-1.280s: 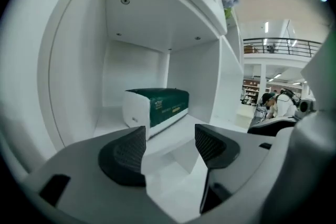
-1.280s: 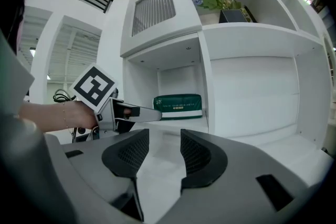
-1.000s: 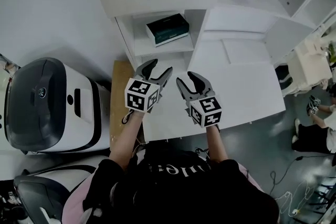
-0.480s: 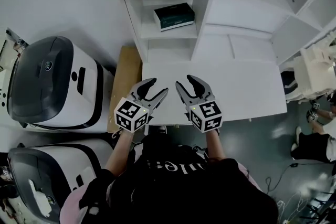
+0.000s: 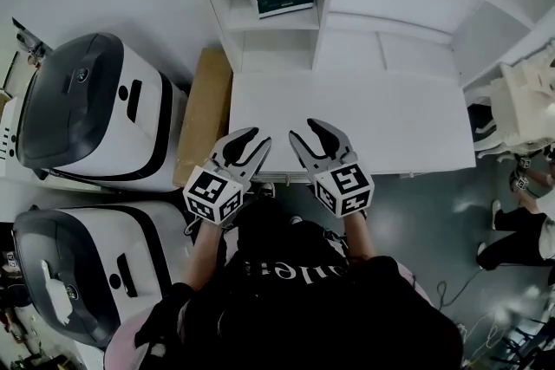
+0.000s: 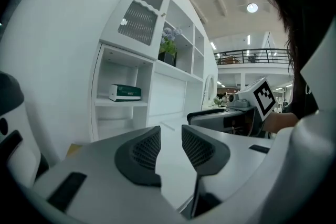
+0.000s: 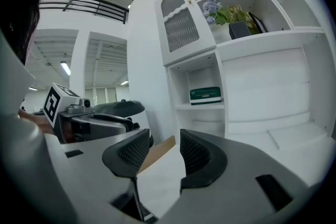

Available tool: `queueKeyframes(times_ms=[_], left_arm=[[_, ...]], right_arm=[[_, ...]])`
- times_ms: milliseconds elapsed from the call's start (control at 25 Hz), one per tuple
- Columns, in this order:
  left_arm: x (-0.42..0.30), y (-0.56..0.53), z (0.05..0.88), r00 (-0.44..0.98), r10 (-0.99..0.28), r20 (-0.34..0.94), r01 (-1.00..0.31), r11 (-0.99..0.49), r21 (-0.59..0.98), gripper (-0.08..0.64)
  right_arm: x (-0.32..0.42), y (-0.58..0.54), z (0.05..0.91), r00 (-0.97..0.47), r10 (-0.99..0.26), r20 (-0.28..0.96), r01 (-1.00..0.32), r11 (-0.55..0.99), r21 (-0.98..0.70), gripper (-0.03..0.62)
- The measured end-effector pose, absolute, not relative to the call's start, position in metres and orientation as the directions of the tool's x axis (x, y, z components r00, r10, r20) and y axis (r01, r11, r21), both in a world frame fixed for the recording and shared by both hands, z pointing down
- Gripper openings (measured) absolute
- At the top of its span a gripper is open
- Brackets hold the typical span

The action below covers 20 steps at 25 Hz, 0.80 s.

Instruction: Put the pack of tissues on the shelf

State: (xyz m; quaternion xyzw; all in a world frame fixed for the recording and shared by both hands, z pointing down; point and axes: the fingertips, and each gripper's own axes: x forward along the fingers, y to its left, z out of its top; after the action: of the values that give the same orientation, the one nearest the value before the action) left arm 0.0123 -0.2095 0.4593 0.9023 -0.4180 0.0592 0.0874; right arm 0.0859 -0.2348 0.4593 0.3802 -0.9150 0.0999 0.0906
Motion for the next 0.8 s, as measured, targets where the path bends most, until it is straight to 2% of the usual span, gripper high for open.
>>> queueKeyframes(times_ms=[200, 400, 800], left_arm=[[0.017, -0.175, 0.462, 0.604, -0.771, 0.201, -0.794, -0.606, 0.06, 0.093], [0.022, -0.151, 0.468, 0.587, -0.782, 0.209, -0.809, -0.578, 0.106, 0.063], [0.02, -0.129, 0.466, 0.597, -0.775, 0.21, -0.802, -0.586, 0.118, 0.051]], right_arm=[[0.095, -0.202, 0.464, -0.716, -0.656, 0.24, -0.693, 0.71, -0.127, 0.204], [0.1, -0.18, 0.471, -0.733, -0.636, 0.243, -0.676, 0.723, -0.145, 0.192], [0.092, -0.161, 0.468, -0.742, -0.63, 0.228, -0.665, 0.733, -0.141, 0.156]])
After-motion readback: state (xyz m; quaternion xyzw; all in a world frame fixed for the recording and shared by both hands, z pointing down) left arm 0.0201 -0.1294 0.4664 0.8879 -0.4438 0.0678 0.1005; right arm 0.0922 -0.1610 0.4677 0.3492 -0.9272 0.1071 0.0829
